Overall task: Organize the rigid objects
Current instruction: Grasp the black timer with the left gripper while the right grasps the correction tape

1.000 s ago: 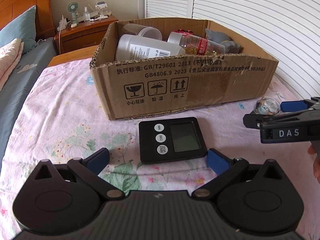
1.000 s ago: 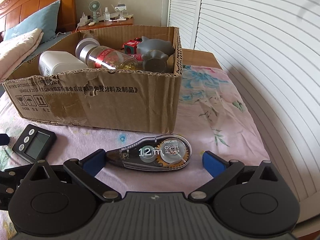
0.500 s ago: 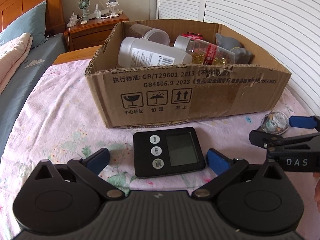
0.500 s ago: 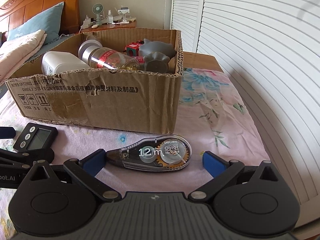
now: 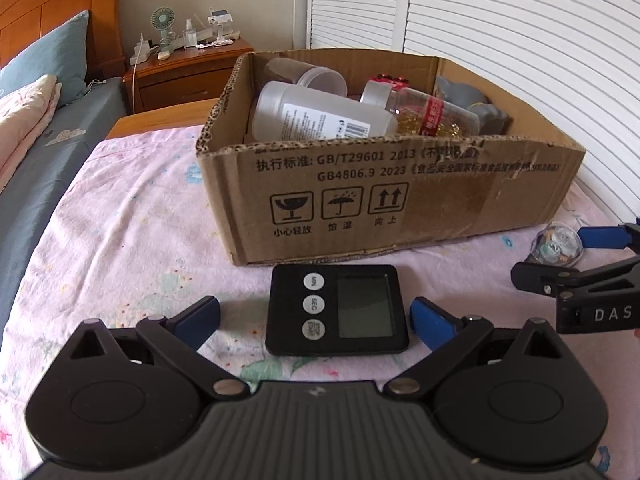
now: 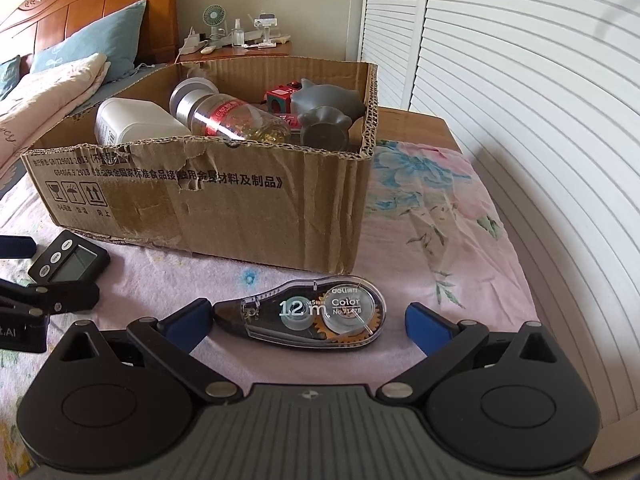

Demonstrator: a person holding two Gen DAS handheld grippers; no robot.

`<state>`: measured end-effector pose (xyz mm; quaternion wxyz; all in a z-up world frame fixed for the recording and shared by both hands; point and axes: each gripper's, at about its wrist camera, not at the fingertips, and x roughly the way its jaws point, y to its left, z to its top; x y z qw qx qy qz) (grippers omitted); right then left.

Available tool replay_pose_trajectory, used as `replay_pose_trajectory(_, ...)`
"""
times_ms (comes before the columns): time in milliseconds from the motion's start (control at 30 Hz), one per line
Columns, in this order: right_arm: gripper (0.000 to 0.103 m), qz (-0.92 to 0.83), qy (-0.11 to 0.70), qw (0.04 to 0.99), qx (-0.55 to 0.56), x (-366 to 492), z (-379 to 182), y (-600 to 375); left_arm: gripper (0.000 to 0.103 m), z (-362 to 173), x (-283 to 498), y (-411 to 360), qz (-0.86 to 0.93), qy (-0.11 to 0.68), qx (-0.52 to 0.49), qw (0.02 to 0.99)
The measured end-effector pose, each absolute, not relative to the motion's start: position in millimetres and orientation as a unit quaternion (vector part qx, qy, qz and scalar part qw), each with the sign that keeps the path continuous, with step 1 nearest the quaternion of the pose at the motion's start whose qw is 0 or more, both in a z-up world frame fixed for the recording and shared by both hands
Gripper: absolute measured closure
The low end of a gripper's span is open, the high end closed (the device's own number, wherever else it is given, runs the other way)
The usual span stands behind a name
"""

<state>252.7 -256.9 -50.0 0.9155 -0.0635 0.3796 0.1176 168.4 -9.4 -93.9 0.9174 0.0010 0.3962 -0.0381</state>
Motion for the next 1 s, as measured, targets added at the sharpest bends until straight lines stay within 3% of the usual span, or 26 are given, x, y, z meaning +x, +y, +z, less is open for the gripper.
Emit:
replay_pose_trajectory(200, 0.001, 0.125, 0.378, 0.915, -0.069, 257, -50, -254, 0.026, -87, 170, -16, -0.043, 0.397, 0.006, 0.917)
replay_pose_trajectory(267, 0.008, 0.133, 0.378, 0.914, -0.071, 256, -48, -254, 0.033, -86, 171, -15, -0.045, 0.398, 0.005, 0.916)
replay_pose_trajectory(633, 0.010, 0.168, 0.401, 0.898, -0.069, 250, -34, -261, 0.034, -78, 175, -3, -0.086, 0.413, 0.021, 0.906)
replay_pose_trajectory(1000, 0.010, 0.218, 0.364, 0.900, -0.101, 232, 26, -265, 0.034, -33, 166, 2, -0.134, 0.399, 0.069, 0.904)
